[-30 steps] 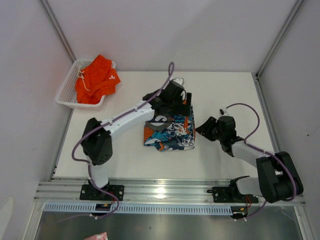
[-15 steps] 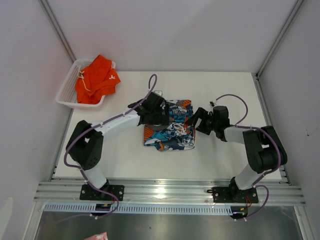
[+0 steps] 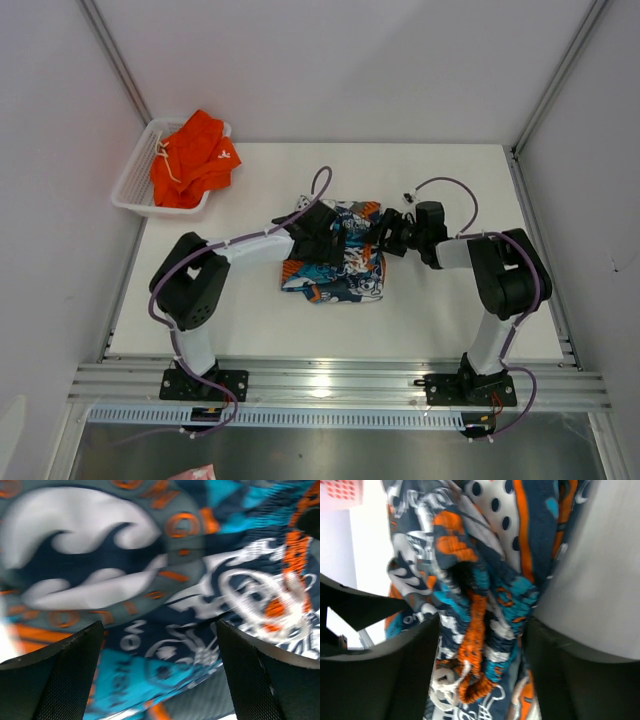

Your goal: Fold and stack the shorts

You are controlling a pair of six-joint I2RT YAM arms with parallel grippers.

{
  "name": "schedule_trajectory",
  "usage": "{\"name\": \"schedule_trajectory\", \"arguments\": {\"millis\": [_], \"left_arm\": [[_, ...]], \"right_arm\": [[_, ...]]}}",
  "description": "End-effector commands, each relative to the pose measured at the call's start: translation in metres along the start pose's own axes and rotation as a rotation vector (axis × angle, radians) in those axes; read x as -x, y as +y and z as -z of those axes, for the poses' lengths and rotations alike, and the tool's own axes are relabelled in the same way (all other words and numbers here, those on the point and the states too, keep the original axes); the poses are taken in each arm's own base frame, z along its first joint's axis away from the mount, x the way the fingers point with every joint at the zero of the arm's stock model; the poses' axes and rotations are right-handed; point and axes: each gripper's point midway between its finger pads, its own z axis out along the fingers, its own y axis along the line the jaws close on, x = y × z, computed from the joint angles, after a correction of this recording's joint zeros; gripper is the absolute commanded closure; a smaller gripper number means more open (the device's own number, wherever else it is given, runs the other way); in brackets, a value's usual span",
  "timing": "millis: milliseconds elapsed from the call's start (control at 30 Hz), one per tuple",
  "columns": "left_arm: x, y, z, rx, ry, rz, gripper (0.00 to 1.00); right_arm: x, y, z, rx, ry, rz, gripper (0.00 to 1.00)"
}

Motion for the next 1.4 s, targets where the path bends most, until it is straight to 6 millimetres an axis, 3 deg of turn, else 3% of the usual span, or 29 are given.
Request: {"name": "schedule_trajectory", "arguments": {"millis": [0,133,200,233,267,300,367,400,433,500,533,567,600,667,700,733,800,833,867,967,1000,1033,1067,1100,1167,1200,1367], "left_arm": [[-0.015,-0.025,-0.009,-0.070,0.020,-0.040,0.05],[-0.036,-0.037,-0.015,-0.054,0.050,-0.020,0.06],[-0.053,-0.048,-0.017,-0.078,0.074,-0.007,0.06],[-0.059,-0.062,-0.017,-0.115,0.078,-0.008,0.06],[-0.061,-0.069,-0.017,-0.131,0.076,-0.002,0.06],[-0.065,-0.076,-0.018,-0.143,0.081,0.027,0.06],[-0.063,-0.104,-0.016,-0.225,0.065,0.042,0.06],[-0.054,-0.122,-0.010,-0.281,0.051,0.067,0.06],[-0.046,-0.132,-0.002,-0.304,0.029,0.069,0.05],[-0.006,-0.158,0.028,-0.380,-0.057,0.055,0.03],[0.002,-0.155,0.045,-0.369,-0.063,0.044,0.02],[0.028,-0.156,0.062,-0.359,-0.129,0.053,0.01],[0.040,-0.152,0.077,-0.350,-0.145,0.033,0.01],[0.067,-0.137,0.102,-0.366,-0.183,0.053,0.01],[0.068,-0.127,0.107,-0.366,-0.169,0.050,0.01],[0.081,-0.104,0.107,-0.342,-0.183,0.081,0.01],[0.083,-0.070,0.109,-0.293,-0.201,0.098,0.01],[0.077,-0.034,0.094,-0.234,-0.181,0.134,0.01],[0.081,-0.021,0.095,-0.227,-0.190,0.143,0.01],[0.072,0.022,0.085,-0.154,-0.171,0.083,0.01],[0.070,0.035,0.081,-0.104,-0.173,0.025,0.01],[0.063,0.042,0.076,-0.076,-0.159,0.006,0.01],[0.054,0.052,0.067,-0.032,-0.141,0.003,0.01],[0.055,0.054,0.062,-0.028,-0.150,-0.004,0.01],[0.040,0.059,0.045,-0.018,-0.113,-0.003,0.01],[0.044,0.059,0.040,-0.020,-0.128,0.005,0.01],[0.034,0.067,0.021,-0.033,-0.115,0.011,0.01]], "right_arm": [[-0.023,-0.009,-0.004,-0.076,0.076,0.007,0.34],[-0.013,-0.012,-0.008,-0.172,0.073,0.060,0.74],[0.004,-0.001,-0.015,-0.155,0.052,0.082,0.78],[0.003,-0.002,-0.020,-0.163,0.070,0.088,0.81],[0.007,0.001,-0.025,-0.161,0.069,0.096,0.82],[0.026,0.015,-0.033,-0.131,0.045,0.119,0.84],[0.032,0.019,-0.048,-0.097,0.058,0.124,0.85],[0.050,0.045,-0.055,-0.007,0.050,0.144,0.75],[0.053,0.051,-0.061,0.034,0.065,0.138,0.63],[0.078,0.070,-0.057,0.085,0.035,0.141,0.39],[0.094,0.081,-0.052,0.099,-0.002,0.156,0.27],[0.114,0.091,-0.037,0.099,-0.052,0.184,0.20],[0.122,0.085,-0.029,0.042,-0.074,0.180,0.10],[0.140,0.092,-0.004,0.011,-0.128,0.197,0.08],[0.149,0.081,0.007,-0.035,-0.157,0.177,0.07],[0.141,0.073,0.015,-0.073,-0.134,0.148,0.07],[0.127,0.055,0.038,-0.168,-0.126,0.114,0.06],[0.121,0.050,0.046,-0.198,-0.127,0.106,0.06],[0.096,0.034,0.051,-0.238,-0.089,0.085,0.06],[0.068,0.032,0.078,-0.275,-0.088,0.075,0.01],[0.041,0.015,0.083,-0.313,-0.052,0.053,0.00],[0.036,0.028,0.094,-0.286,-0.077,0.066,0.01],[0.025,0.028,0.098,-0.274,-0.070,0.062,0.00],[0.003,0.017,0.102,-0.283,-0.043,0.044,0.01],[-0.007,0.023,0.113,-0.253,-0.054,0.024,0.01],[-0.013,0.022,0.115,-0.247,-0.053,0.017,0.00],[-0.047,0.006,0.117,-0.282,-0.019,-0.016,0.00]]}}
